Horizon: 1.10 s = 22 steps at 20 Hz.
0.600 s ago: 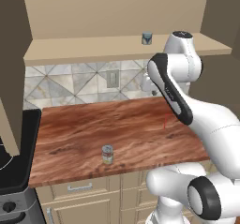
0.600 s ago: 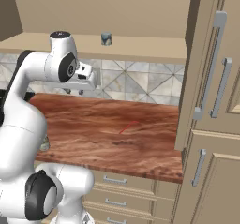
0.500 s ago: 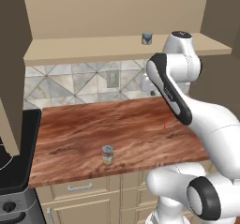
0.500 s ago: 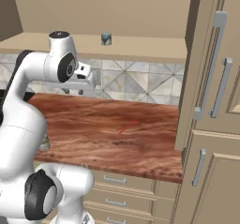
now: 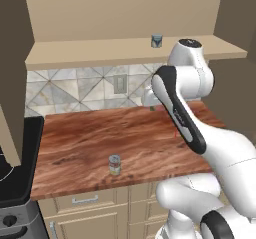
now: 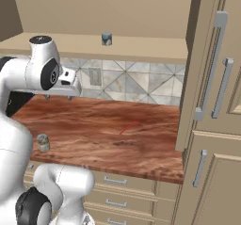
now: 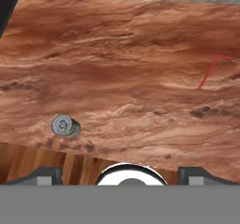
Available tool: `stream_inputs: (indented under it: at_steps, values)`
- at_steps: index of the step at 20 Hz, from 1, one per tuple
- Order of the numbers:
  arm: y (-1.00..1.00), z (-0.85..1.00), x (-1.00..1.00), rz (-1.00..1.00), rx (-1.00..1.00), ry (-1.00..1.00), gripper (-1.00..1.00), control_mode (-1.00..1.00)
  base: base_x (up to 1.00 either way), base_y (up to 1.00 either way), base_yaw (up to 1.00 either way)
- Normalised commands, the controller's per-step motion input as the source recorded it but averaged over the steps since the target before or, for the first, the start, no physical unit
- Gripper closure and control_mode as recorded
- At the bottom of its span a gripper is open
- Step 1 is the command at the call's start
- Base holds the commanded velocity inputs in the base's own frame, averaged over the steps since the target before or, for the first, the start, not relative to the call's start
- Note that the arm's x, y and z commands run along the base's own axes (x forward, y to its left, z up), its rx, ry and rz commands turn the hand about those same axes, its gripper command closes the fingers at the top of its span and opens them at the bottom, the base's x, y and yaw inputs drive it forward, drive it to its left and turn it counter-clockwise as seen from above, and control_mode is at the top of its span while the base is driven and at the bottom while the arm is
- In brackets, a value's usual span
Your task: Restock the canned food cabinet by taking the new fresh canned food from the counter and placing it in the cabinet. Then, take the old canned food from the cabinet and place it on the counter.
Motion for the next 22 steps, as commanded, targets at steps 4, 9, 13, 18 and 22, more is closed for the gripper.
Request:
stream_inputs:
  at_steps: [4, 9, 13, 18, 22]
  values:
    - [0.53, -0.68, -0.90, 0.00, 0.14, -0.02, -1.00, -1.00, 0.00, 0.00, 0.00]
    - [0.39, -0.78, -0.70, 0.00, 0.13, 0.00, -1.00, -1.00, 0.00, 0.00, 0.00]
    - [0.50, -0.72, -0.27, 0.00, 0.01, 0.00, -1.00, -1.00, 0.00, 0.00, 0.00]
    - [0.54, -0.37, 0.00, 0.00, -0.06, 0.00, -1.00, -1.00, 0.00, 0.00, 0.00]
    - [0.45, -0.17, 0.06, 0.00, -0.09, 0.00, -1.00, -1.00, 0.00, 0.00, 0.00]
